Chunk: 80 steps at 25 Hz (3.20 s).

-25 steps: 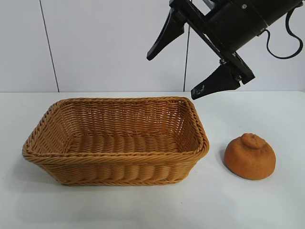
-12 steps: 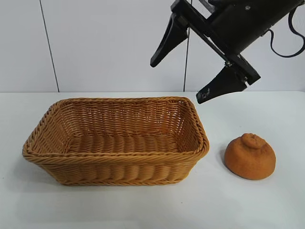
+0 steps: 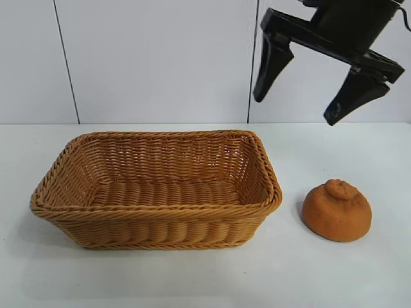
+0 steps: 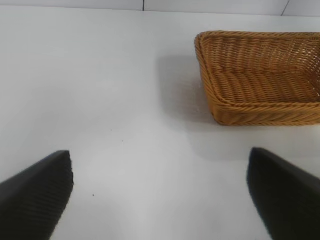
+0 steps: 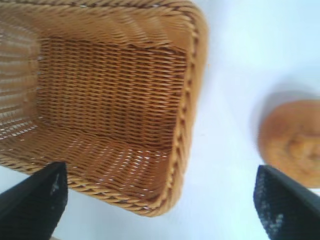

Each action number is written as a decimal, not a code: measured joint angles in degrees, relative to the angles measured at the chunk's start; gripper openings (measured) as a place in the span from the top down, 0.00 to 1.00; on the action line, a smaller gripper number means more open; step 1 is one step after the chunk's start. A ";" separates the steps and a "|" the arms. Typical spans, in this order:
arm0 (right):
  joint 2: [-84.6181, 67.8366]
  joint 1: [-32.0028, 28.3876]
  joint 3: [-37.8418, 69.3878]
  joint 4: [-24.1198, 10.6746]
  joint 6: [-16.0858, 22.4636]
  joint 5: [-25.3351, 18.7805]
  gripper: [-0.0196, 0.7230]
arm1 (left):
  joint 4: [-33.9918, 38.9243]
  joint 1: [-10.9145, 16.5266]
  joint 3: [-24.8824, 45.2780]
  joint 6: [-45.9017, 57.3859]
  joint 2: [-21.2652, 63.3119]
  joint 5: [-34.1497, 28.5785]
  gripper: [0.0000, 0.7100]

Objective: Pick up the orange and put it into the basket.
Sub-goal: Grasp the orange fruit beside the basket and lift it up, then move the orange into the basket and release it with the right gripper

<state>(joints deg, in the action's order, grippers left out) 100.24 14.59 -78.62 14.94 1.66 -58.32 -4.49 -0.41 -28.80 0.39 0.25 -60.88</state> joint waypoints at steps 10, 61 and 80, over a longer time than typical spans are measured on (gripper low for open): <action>4.81 -5.36 -0.11 -3.04 0.19 0.05 0.04 | 0.00 0.00 0.00 0.00 0.00 0.00 0.05; -1.89 -5.36 -0.27 8.73 -6.93 3.68 0.91 | 0.00 0.00 0.00 0.00 0.00 0.00 0.05; 4.02 17.14 -0.27 15.32 -10.07 20.03 0.91 | 0.00 0.00 0.00 0.00 0.00 0.00 0.05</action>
<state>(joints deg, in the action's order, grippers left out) 104.26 31.73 -78.90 30.25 -8.41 -38.28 -4.49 -0.41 -28.80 0.39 0.25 -60.88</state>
